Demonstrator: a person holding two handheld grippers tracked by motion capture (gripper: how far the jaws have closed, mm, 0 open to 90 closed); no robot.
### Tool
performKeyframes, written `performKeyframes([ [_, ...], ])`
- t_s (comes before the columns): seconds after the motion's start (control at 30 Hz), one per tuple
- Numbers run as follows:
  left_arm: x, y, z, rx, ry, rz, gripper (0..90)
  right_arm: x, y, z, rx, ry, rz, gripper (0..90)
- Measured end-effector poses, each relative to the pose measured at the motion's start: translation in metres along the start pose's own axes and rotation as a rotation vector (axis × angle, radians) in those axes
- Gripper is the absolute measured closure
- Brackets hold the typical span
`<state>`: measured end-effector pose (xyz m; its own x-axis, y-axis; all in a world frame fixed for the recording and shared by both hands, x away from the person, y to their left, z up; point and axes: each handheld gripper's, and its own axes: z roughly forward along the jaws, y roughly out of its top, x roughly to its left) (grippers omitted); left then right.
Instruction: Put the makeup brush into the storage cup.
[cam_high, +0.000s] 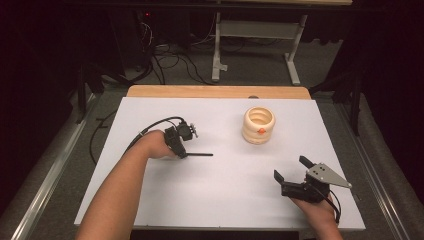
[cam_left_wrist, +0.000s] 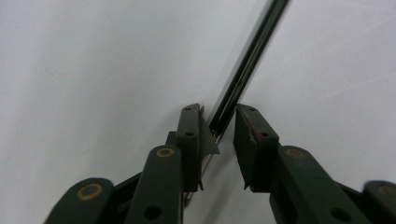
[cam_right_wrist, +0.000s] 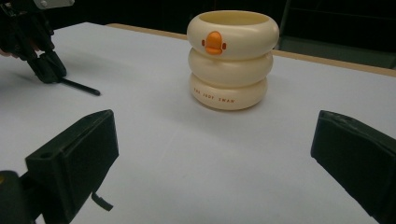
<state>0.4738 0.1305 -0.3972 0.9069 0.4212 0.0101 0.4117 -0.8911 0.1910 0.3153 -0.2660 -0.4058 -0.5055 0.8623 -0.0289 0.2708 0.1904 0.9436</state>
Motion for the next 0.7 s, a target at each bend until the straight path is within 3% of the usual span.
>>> performKeyframes([
  [0.7,-0.0023,-0.0005,0.0001,0.001,0.009,0.017,82.8,0.0009,0.0,0.0002,0.002,-0.001,-0.004,2.4],
])
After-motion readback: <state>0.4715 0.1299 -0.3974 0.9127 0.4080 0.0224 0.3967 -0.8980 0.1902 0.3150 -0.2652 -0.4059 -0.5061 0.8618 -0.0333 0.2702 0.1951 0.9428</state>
